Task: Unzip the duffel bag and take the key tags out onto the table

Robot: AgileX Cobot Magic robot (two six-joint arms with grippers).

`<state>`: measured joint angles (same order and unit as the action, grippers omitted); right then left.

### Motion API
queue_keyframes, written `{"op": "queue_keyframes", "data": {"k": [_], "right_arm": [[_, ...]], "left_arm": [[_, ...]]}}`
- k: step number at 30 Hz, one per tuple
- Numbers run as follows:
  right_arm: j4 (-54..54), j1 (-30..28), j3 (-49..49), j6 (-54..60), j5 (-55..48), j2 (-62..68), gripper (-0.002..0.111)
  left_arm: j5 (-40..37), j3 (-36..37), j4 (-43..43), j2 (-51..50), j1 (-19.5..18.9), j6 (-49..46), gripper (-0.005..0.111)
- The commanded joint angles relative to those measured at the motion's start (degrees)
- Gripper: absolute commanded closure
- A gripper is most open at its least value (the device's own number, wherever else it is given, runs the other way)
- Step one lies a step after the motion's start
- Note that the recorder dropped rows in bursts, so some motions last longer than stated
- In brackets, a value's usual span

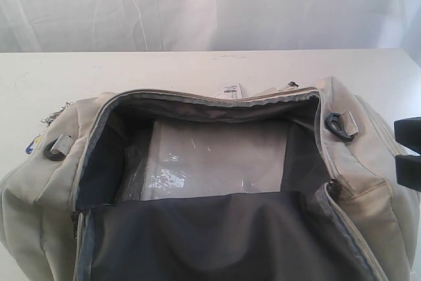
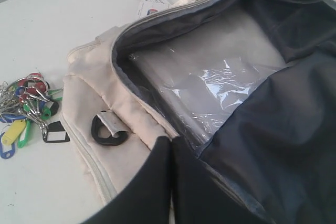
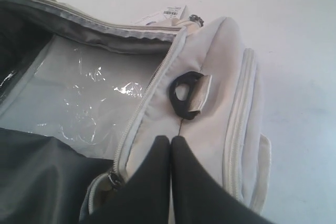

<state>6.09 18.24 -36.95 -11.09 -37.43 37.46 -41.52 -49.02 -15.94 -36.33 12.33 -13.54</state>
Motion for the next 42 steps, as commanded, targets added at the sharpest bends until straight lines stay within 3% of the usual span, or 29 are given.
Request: {"op": "queue_keyframes", "data": {"k": [1, 13, 35, 42], "right_arm": [[-0.13, 0.16, 0.34, 0.30, 0.61, 0.06, 0.108], [-0.13, 0.16, 0.34, 0.30, 0.61, 0.06, 0.108], [-0.13, 0.16, 0.34, 0.30, 0.61, 0.06, 0.108], [-0.13, 0.16, 0.34, 0.30, 0.61, 0.06, 0.108]], "left_arm": [[-0.15, 0.39, -0.94, 0.37, 0.28, 0.53, 0.107], [-0.04, 0.39, -0.70, 4.35, 0.06, 0.53, 0.107], [-0.04, 0.39, 0.08, 35.27, -14.73, 0.53, 0.107], [-0.17, 0.39, -0.36, 36.33, -16.33, 0.53, 0.107]]}}
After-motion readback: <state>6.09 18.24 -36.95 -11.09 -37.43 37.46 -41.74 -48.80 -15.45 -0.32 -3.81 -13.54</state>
